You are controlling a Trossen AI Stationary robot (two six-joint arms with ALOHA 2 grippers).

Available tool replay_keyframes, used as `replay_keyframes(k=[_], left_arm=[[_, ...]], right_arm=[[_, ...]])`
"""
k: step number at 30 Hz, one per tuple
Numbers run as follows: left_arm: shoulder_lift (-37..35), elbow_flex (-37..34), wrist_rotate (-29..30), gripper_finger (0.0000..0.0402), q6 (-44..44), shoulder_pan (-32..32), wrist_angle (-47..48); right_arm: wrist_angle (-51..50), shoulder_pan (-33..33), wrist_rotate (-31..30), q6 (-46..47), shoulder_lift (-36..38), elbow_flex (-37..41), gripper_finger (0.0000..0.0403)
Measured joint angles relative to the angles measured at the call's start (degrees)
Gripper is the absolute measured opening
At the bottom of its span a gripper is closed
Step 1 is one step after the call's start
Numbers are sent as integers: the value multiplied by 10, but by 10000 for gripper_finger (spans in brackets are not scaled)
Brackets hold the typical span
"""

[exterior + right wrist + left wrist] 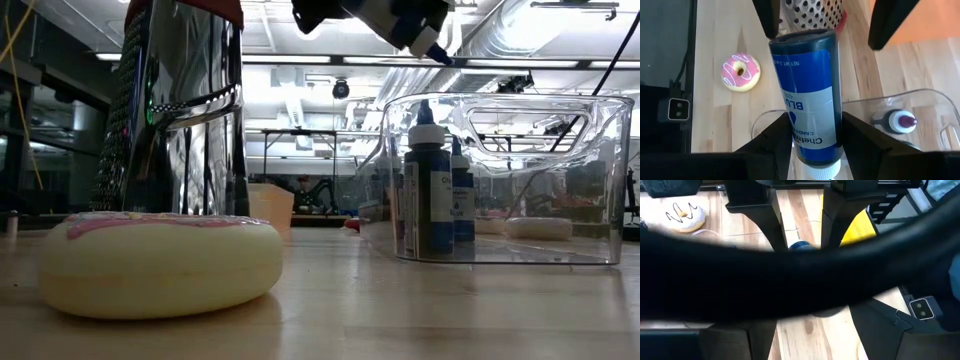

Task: Pick & Place Food Item
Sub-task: Put the blue food coloring bottle into the transparent bin

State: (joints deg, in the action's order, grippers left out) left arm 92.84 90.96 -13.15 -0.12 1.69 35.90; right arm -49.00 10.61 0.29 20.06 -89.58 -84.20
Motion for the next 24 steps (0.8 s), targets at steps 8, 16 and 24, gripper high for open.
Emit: replay_keyframes(k=[8,16,24], left_arm=[[-1,0,-3,234,2,0,0],[-1,0,-11,234,2,3,1],[-1,0,-37,234,1,3,-2]], right_arm=[[19,0,-6,-6,0,0,142],[22,-1,-18,-9,0,0,142],[26,-1,-19,-9,0,0,142]])
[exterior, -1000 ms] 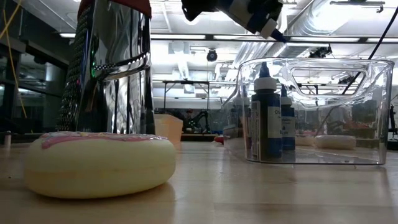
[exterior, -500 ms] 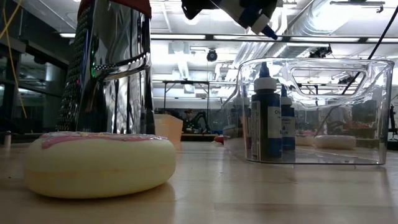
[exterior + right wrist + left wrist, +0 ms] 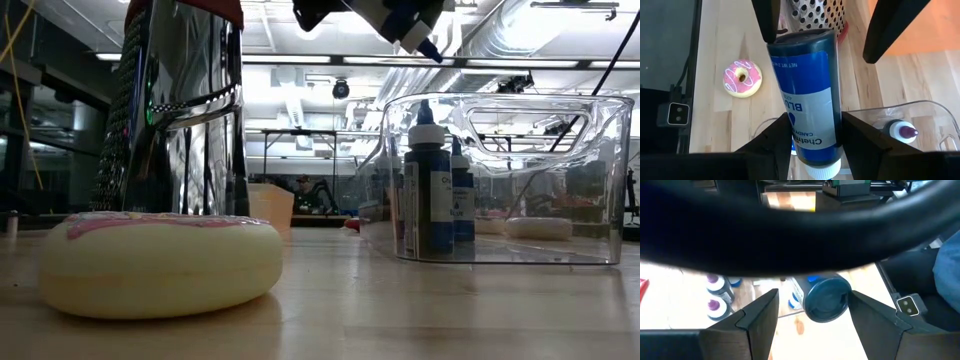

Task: Pick & Place Food Item
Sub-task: Put the blue food coloring bottle into the transparent bin

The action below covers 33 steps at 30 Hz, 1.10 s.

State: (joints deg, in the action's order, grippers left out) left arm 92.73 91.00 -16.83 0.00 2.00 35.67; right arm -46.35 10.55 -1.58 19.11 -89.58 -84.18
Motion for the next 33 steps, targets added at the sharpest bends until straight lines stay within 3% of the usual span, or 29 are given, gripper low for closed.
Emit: replay_keyframes(k=[18,33], left_arm=[[-7,0,-16,234,-12,4,-11],[-7,0,45,234,-4,10,9]], right_arm=[[11,-1,0,2,0,-1,142],[32,-1,0,1,0,-1,142]])
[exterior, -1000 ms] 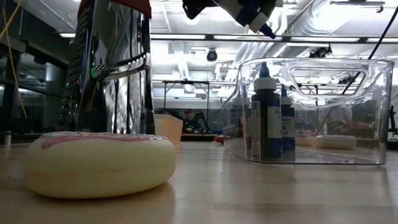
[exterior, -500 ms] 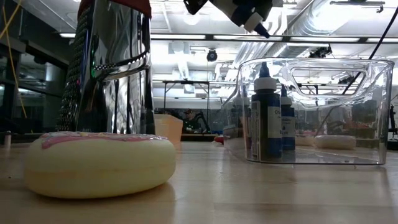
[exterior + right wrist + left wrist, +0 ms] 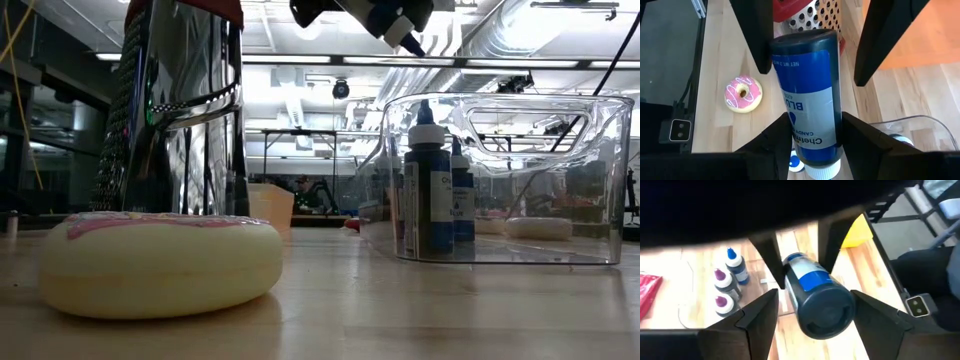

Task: Pick & Place Food Item
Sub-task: Put the blue food coloring bottle into the transparent bin

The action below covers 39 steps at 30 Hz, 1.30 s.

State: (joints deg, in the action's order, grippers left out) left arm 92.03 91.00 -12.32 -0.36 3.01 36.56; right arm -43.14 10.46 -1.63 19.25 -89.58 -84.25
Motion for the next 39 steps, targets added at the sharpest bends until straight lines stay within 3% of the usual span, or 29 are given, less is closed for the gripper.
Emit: replay_keyframes(k=[15,26,39], left_arm=[[0,0,25,232,0,10,7],[0,0,27,157,0,11,8],[0,0,24,153,0,12,7]], right_arm=[[4,0,4,0,0,0,142],[3,0,3,2,0,0,142],[4,0,10,3,0,0,145]])
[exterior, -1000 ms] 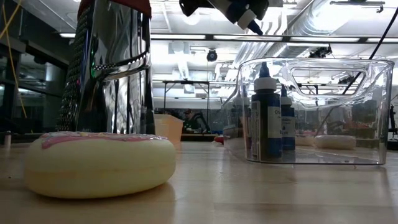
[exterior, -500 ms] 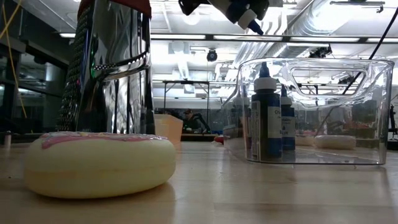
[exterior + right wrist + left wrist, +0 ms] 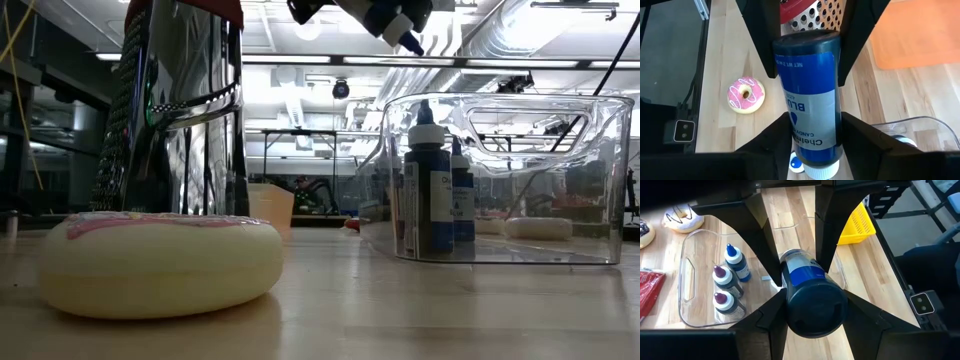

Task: Pick & Place Food Item
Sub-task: Put the blue food coloring bottle into the transparent bin

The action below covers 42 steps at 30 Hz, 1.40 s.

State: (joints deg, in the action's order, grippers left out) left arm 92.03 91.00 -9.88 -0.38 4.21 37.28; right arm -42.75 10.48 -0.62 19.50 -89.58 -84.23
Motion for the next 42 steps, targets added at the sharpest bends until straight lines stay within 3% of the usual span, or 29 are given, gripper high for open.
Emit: replay_keyframes(k=[21,34,42], left_arm=[[0,0,0,152,4,0,0],[0,-1,1,152,4,1,6],[0,-1,2,152,4,1,6]], right_arm=[[1,0,6,-14,0,0,155],[2,0,26,-16,0,0,240],[-7,-21,52,-15,38,0,249]])
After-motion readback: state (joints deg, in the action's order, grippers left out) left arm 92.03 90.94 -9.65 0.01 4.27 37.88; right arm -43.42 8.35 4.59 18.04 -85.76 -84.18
